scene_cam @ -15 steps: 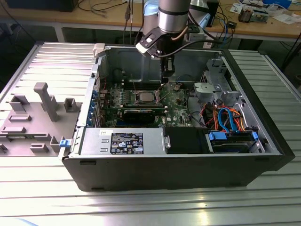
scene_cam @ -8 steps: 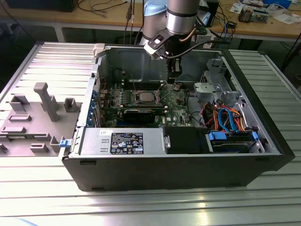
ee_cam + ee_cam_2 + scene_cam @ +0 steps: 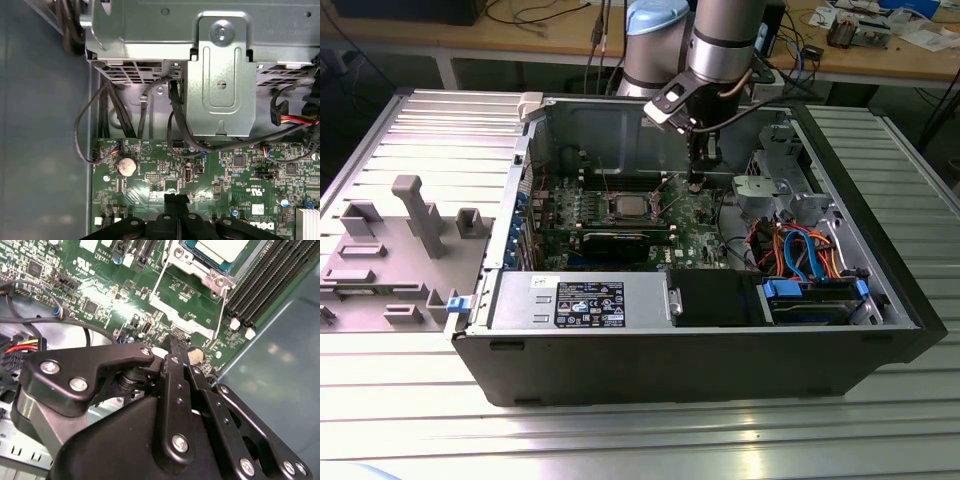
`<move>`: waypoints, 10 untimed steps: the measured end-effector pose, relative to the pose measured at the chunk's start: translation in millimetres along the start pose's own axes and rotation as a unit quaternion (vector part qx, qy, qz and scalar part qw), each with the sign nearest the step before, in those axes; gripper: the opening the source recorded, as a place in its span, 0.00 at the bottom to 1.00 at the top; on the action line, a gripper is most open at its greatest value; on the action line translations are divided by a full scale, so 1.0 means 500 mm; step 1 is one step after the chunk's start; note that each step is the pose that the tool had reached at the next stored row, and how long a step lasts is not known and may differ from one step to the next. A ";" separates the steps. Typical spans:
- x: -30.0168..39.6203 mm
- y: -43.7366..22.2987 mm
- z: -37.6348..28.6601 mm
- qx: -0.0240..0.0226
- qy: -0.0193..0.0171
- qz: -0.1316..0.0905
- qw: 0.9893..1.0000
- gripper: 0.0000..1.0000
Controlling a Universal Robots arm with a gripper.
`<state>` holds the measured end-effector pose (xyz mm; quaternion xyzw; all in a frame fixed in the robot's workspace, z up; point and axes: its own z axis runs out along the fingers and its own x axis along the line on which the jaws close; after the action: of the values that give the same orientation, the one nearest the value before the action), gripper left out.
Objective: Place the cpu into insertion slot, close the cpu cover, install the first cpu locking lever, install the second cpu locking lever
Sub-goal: 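Close the cpu cover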
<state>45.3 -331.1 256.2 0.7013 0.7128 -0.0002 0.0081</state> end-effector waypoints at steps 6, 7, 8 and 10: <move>-0.001 -0.006 0.012 0.000 0.000 0.007 1.000 0.11; -0.001 -0.010 0.012 0.000 0.001 0.007 1.000 0.11; -0.001 -0.012 0.012 0.000 0.002 0.007 1.000 0.11; 0.000 -0.015 0.012 0.000 0.002 0.007 1.000 0.11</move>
<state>38.0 -331.6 250.2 0.7064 0.7078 0.0012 0.0062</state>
